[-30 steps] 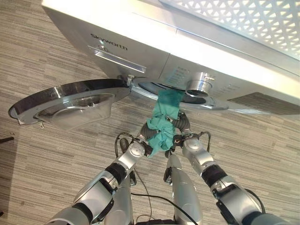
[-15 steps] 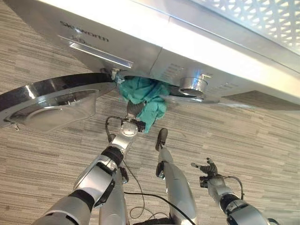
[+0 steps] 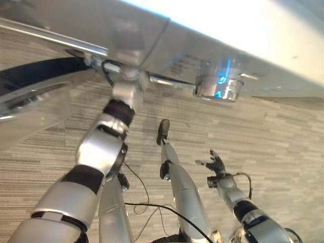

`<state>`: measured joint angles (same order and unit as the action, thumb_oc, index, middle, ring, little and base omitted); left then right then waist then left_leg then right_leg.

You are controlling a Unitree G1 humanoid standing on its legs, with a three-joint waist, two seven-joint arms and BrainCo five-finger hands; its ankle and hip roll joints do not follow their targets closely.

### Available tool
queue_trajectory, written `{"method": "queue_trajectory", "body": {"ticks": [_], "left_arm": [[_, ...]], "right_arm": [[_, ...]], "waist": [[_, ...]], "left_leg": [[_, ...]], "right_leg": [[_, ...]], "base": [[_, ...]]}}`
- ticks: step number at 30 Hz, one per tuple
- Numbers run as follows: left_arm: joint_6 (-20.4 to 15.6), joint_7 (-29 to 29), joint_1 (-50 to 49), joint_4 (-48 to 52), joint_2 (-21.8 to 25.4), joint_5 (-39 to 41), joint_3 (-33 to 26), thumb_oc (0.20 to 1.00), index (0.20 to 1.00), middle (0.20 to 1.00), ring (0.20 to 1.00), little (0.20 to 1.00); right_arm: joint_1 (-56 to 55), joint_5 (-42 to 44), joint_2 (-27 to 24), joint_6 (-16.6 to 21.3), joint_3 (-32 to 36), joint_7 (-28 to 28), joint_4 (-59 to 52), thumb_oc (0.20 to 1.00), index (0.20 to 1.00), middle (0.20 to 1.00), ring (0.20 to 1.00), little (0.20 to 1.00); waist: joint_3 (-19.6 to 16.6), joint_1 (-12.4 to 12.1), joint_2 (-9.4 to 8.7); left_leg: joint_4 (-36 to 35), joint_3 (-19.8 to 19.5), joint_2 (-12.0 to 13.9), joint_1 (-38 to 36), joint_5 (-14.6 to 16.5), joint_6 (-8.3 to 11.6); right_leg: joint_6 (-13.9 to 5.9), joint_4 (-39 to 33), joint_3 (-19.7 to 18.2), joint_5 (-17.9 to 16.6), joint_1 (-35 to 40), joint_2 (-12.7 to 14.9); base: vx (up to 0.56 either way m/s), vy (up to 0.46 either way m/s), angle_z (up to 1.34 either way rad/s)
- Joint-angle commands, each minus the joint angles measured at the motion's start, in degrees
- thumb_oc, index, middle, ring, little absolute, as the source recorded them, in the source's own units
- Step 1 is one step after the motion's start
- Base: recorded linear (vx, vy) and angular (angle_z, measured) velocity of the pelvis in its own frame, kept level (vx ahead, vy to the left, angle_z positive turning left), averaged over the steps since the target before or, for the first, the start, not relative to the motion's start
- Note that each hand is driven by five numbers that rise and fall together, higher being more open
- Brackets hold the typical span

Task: Grab the laundry basket,head to the washer,open it,put in the laundry and shut it.

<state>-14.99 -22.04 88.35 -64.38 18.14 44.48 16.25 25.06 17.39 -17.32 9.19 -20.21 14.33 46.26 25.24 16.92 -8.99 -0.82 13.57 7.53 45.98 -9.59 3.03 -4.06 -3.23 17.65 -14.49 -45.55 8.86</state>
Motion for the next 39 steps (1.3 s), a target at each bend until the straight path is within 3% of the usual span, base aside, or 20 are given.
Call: {"method": "queue_trajectory", "body": {"ticks": [1,4,5,8,9,10,11,12,15,17,21,22,25,28,29,32,33,36,38,39], "left_arm": [[1.16,5.92,7.09,-5.08,8.77,2.79,2.27,1.0,1.0,1.0,1.0,1.0],[6.6,13.45,5.71,-9.51,13.83,-6.1,11.17,1.0,1.0,1.0,1.0,1.0],[9.32,16.81,3.69,-11.61,14.37,-13.28,14.99,1.0,1.0,1.0,1.0,1.0],[12.78,19.74,1.43,-15.46,12.87,-28.9,21.25,1.0,1.0,1.0,1.0,1.0],[12.78,19.74,1.44,-15.46,12.86,-28.91,21.26,1.0,1.0,1.0,1.0,1.0],[15.33,19.66,-0.1,-18.3,8.9,-43.47,26.08,1.0,1.0,1.0,1.0,1.0],[15.33,19.66,-0.1,-18.34,8.84,-43.57,26.07,1.0,1.0,1.0,1.0,1.0],[16.01,20.07,-0.9,-18.46,5.55,-49.2,27.7,1.0,1.0,1.0,1.0,1.0],[16.08,19.23,-1.07,-17.51,3.84,-50.64,27.75,1.0,1.0,1.0,1.0,1.0],[15.4,16.22,-2.58,-12.43,-1.15,-51.83,27.21,1.0,1.0,1.0,1.0,1.0],[14.87,13.3,-9.27,-3.97,-5.66,-51.84,25.5,1.0,1.0,1.0,1.0,1.0],[14.19,12.48,-21.65,3.18,-8.62,-52.17,23.96,1.0,1.0,1.0,1.0,1.0],[13.44,12.49,-31.17,7.57,-10.11,-52.75,23.36,1.0,1.0,1.0,1.0,1.0],[11.17,12.77,-44.55,13.54,-7.69,-51.85,21.97,1.0,1.0,1.0,1.0,1.0],[10.62,12.75,-47.97,15.15,-7.05,-51.98,22.4,1.0,1.0,1.0,1.0,1.0],[7.81,13.11,-58.4,18.6,-5.57,-47.98,20.15,1.0,1.0,1.0,1.0,1.0],[7.44,13.51,-60.82,18.91,-5.78,-45.88,19.96,1.0,1.0,1.0,1.0,1.0],[7.21,14.87,-65.75,19.49,-5.56,-43.66,18.79,1.0,1.0,1.0,1.0,1.0],[6.69,14.99,-70.92,19.58,-4.8,-42.36,16.4,1.0,1.0,1.0,1.0,1.0],[6.69,15.2,-75.92,18.9,-4.44,-38.89,12.31,1.0,1.0,1.0,1.0,1.0]], "right_arm": [[-3.04,3.02,-3.67,1.48,1.27,-0.16,-2.09,1.0,1.0,1.0,1.0,1.0],[-6.35,2.28,-6.34,-0.02,2.05,-2.34,-5.44,1.0,1.0,1.0,1.0,1.0],[-7.7,2.01,-7.09,-0.75,2.2,-3.43,-5.42,1.0,1.0,1.0,1.0,1.0],[-10.18,1.64,-8.2,-2.01,2.02,-5.76,-4.11,1.0,1.0,1.0,1.0,1.0],[-10.19,1.64,-8.19,-2.01,2.03,-5.76,-4.11,1.0,1.0,1.0,1.0,1.0],[-11.19,1.05,-8.77,-2.66,0.98,-7.28,-2.63,1.0,1.0,1.0,1.0,1.0],[-11.24,1.04,-8.75,-2.65,1.01,-7.28,-2.62,1.0,1.0,1.0,1.0,1.0],[-11.83,0.68,-8.69,-2.81,0.26,-7.61,-2.09,1.0,1.0,1.0,1.0,1.0],[-11.99,0.65,-8.41,-2.75,0.14,-7.48,-1.4,1.0,1.0,1.0,1.0,1.0],[-12.11,1.24,-7.52,-2.73,0.57,-6.81,0.79,1.0,1.0,1.0,1.0,1.0],[-12.7,1.64,-6.1,-3.17,1.29,-6.45,3.61,1.0,1.0,1.0,1.0,1.0],[-13.45,1.36,-4.42,-3.93,2.28,-6.5,6.83,1.0,1.0,1.0,1.0,1.0],[-14.36,0.28,-3.52,-4.71,2.83,-6.56,9.3,1.0,1.0,1.0,1.0,1.0],[-15.72,-2.18,-3.82,-5.37,3.53,-6.75,10.31,1.0,1.0,1.0,1.0,1.0],[-16.11,-2.94,-3.97,-5.46,3.41,-6.71,10.67,1.0,1.0,1.0,1.0,1.0],[-14.94,-5.47,-3.72,-4.99,1.84,-6.63,12.72,1.0,1.0,1.0,1.0,1.0],[-15.12,-5.98,-3.75,-5.22,1.89,-6.71,13.64,1.0,1.0,1.0,1.0,1.0],[-15.54,-8.61,-4.13,-6.02,1.64,-7.34,15.77,1.0,1.0,1.0,1.0,1.0],[-16.57,-11.0,-4.0,-6.87,1.35,-8.33,17.07,1.0,1.0,1.0,1.0,1.0],[-18.18,-11.92,-3.6,-6.97,2.3,-9.05,16.84,1.0,1.0,1.0,1.0,1.0]], "waist": [[-3.56,-0.76,-0.16],[-3.6,-1.3,1.1],[-3.79,-1.6,1.67],[-4.13,-1.59,1.72],[-4.11,-1.61,1.7],[-4.66,-1.12,1.0],[-4.63,-1.2,0.95],[-4.78,-1.1,0.65],[-4.77,-1.36,0.77],[-4.74,-2.27,1.91],[-4.77,-3.95,3.65],[-5.25,-5.68,5.15],[-5.7,-6.97,6.11],[-6.79,-8.98,7.03],[-6.51,-9.86,7.02],[-5.52,-14.0,6.26],[-5.87,-14.28,6.48],[-7.5,-14.41,7.62],[-9.5,-15.26,8.38],[-10.6,-16.15,8.84]], "left_leg": [[-1.8,1.68,4.35,-2.14,0.67,4.58],[-1.72,2.15,4.44,-3.78,0.34,4.63],[-1.91,2.5,4.42,-5.04,0.09,4.74],[-2.31,2.96,4.39,-7.36,-0.06,4.9],[-2.32,2.97,4.39,-7.39,-0.07,4.9],[-2.82,3.4,4.5,-9.22,0.09,5.09],[-2.87,3.45,4.5,-9.34,0.07,5.1],[-3.35,3.53,4.56,-10.37,0.19,5.15],[-3.55,3.61,4.53,-10.85,0.28,5.14],[-3.86,3.45,4.01,-11.86,0.5,5.08],[-4.0,3.28,3.45,-13.55,0.79,4.95],[-3.93,3.2,3.03,-15.97,1.2,4.92],[-3.85,3.05,2.63,-18.67,1.8,4.88],[-3.6,2.33,2.08,-23.25,2.79,4.75],[-2.41,0.95,2.0,-23.85,2.54,4.91],[2.44,-11.76,2.04,-23.88,1.68,5.75],[2.8,-13.63,2.34,-24.6,1.98,5.63],[1.06,-13.08,2.52,-27.92,4.59,4.88],[1.1,-14.25,1.25,-30.11,6.01,4.5],[1.7,-14.52,0.1,-32.99,7.07,3.82]], "right_leg": [[-6.88,7.24,-0.46,7.27,-2.14,-1.85],[-6.51,7.26,-0.41,7.41,-1.08,-2.04],[-6.14,7.35,-0.3,7.64,-0.29,-2.14],[-5.68,7.15,-0.14,7.95,1.43,-2.45],[-5.68,7.14,-0.15,7.94,1.45,-2.45],[-5.33,6.49,-0.17,7.96,3.07,-2.88],[-5.33,6.46,-0.21,7.95,3.15,-2.89],[-5.25,6.05,-0.26,7.98,3.96,-2.99],[-5.23,5.83,-0.26,8.05,4.5,-3.02],[-5.23,5.71,0.13,8.41,5.55,-2.91],[-5.06,5.71,0.64,9.28,7.56,-2.64],[-4.74,5.7,0.93,10.23,10.29,-2.28],[-4.44,5.35,0.96,10.9,13.44,-2.01],[-4.05,4.63,0.6,11.76,18.69,-1.99],[-3.83,4.5,0.33,12.06,20.12,-2.12],[-2.34,5.51,-1.62,12.73,22.92,-1.91],[-2.39,5.75,-1.49,13.19,24.17,-1.57],[-2.76,5.76,-0.81,13.78,26.68,-1.26],[-2.94,5.85,-0.96,13.74,29.12,-0.71],[-3.17,6.27,-0.94,13.98,32.38,-0.05]], "base": [[0.07,-0.064,-0.21],[0.03,-0.039,-0.19],[0.02,-0.036,-0.15],[0.01,-0.02,-0.08],[0.02,-0.039,0.0],[0.0,0.0,0.0],[0.02,-0.046,0.04],[0.01,-0.019,0.06],[0.01,-0.014,0.05],[0.03,-0.016,0.03],[0.02,0.015,0.08],[0.03,0.039,0.09],[0.05,0.05,0.08],[0.08,0.064,0.03],[0.07,0.08,-0.07],[-0.06,0.049,-0.08],[0.03,0.023,-0.13],[0.07,0.08,0.13],[0.09,0.136,0.2],[0.12,0.131,0.14]]}}
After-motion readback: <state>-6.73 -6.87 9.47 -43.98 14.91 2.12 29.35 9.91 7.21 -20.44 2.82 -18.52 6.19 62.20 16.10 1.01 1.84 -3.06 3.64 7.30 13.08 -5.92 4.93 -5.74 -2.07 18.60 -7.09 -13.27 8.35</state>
